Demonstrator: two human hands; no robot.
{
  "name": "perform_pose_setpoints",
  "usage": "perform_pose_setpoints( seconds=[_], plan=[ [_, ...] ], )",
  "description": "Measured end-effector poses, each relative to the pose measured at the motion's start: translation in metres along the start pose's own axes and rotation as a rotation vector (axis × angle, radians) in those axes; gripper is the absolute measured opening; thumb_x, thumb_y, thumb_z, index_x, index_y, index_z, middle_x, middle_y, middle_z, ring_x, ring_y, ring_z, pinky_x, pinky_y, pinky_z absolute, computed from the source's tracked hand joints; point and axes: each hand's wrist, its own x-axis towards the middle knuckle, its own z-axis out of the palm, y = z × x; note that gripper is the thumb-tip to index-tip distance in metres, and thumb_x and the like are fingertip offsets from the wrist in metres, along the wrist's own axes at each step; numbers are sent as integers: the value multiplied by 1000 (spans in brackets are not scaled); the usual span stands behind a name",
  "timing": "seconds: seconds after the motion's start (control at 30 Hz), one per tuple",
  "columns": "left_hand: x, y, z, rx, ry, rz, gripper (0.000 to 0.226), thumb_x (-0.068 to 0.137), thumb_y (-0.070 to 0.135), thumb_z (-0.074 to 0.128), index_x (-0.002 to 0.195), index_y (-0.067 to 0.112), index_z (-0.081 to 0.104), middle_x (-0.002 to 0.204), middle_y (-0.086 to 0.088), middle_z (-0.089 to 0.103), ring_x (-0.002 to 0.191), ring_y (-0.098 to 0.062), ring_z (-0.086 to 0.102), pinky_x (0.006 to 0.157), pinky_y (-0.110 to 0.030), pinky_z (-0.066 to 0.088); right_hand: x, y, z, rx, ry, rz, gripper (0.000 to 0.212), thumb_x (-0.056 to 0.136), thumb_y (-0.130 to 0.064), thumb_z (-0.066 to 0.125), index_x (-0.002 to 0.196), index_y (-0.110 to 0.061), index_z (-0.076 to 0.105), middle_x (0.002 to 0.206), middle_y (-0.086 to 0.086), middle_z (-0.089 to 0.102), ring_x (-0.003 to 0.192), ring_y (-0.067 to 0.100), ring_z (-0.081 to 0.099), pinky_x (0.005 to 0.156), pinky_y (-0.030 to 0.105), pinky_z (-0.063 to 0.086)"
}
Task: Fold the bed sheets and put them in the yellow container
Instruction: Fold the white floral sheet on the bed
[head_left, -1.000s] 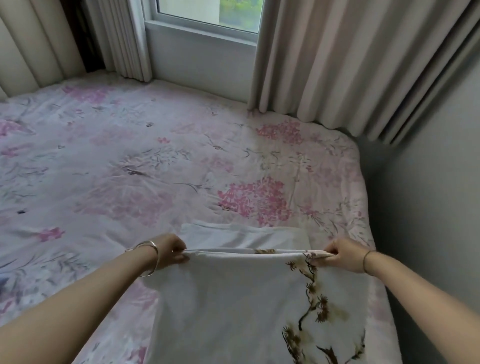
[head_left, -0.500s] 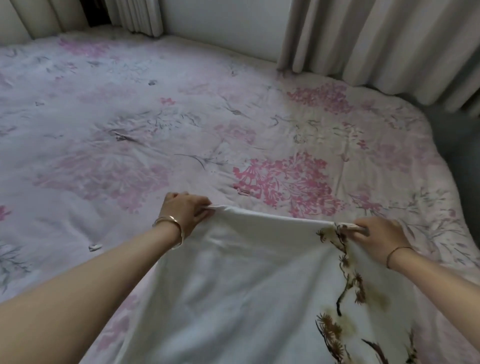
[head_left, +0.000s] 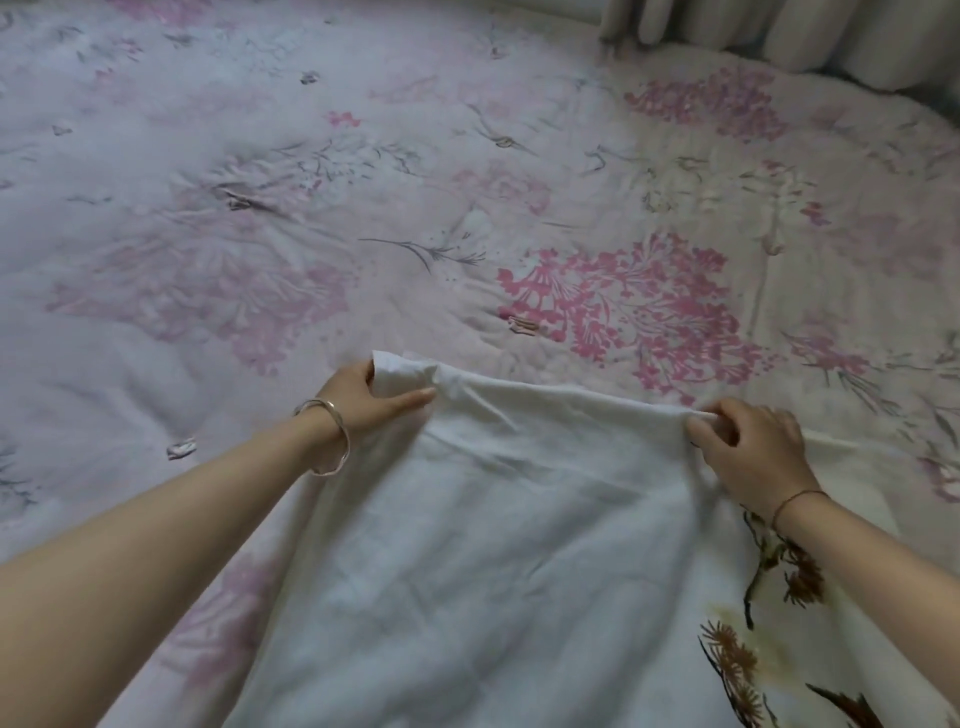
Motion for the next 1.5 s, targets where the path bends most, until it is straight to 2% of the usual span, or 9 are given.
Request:
perform_pose_setpoints(
  seconds=[0.2, 0.5, 0.67, 0.73, 0.87, 1.0, 1.17, 1.33, 1.5],
  plan=[
    [-13, 13, 1, -267, 369, 215, 34, 86, 34, 65, 62, 17, 47, 59, 13, 45, 56, 0, 38, 59, -18, 36, -2, -28, 3, 67, 280, -188, 40, 83, -58, 32, 79, -22, 50, 66, -2, 51, 68, 19, 44, 75, 28, 18],
    [4, -4, 3, 7, 341, -123, 40, 93, 38, 52, 107, 3, 65, 103, -19, 66, 97, -34, 59, 73, -30, 36, 8, -22, 12, -100, -4, -17, 29, 89, -47, 54, 75, -22, 48, 65, -3, 51, 72, 24, 49, 83, 33, 25],
    [2, 6, 23, 306, 489, -193, 33, 95, 35, 47, 115, 10, 57, 124, -18, 54, 116, -36, 46, 93, -40, 34, 12, 13, -16, -255, 165, 90, 35, 90, -46, 46, 85, -12, 52, 87, 8, 51, 100, 33, 48, 92, 40, 26],
    [-9, 16, 43, 378, 574, 69, 50, 91, 31, 46, 137, 11, 40, 145, -16, 35, 133, -33, 28, 109, -41, 17, 7, -8, -12, -116, 299, 67, 46, 88, -47, 34, 100, -8, 56, 106, 15, 52, 109, 33, 43, 103, 45, 23],
    [-50, 27, 105, 654, 271, 709, 58, 89, 48, 27, 144, 30, 31, 151, -5, 33, 141, -25, 19, 111, -43, -1, -46, -63, 30, 15, 183, -351, 54, 96, -45, 22, 132, -18, 51, 141, 6, 45, 133, 19, 30, 112, 47, 17],
    [-41, 19, 126, 829, 50, 400, 74, 73, 62, -12, 145, 46, -2, 158, 12, -4, 145, -20, -12, 104, -46, -24, -50, -6, 41, -218, -57, -246, 71, 86, -65, -2, 149, -37, 16, 158, -6, 12, 146, 13, 6, 118, 35, -4],
    [-37, 28, 121, 857, -23, 257, 58, 94, 59, 8, 147, 41, -6, 157, 10, -11, 144, -22, -18, 112, -53, -16, -39, 79, -12, -370, -168, 294, 60, 98, -50, 6, 152, -24, 1, 160, -4, -4, 147, 17, -5, 119, 43, 0],
    [-112, 25, 120, 793, -82, 319, 67, 73, 62, -18, 136, 40, -27, 149, 14, -30, 140, -18, -28, 108, -49, -21, -112, -7, -11, -67, 30, 18, 61, 95, -51, 7, 151, -25, 6, 157, -10, -4, 145, 9, -8, 116, 29, -14],
    [-211, -39, 115, 782, -119, 424, 58, 94, 56, 6, 145, 35, 24, 153, 6, 25, 145, -18, 2, 110, -44, -1, -227, -43, 50, -174, -127, -220, 56, 99, -52, 8, 149, -31, 21, 158, -3, 16, 144, 12, 3, 114, 37, 1]
  ],
)
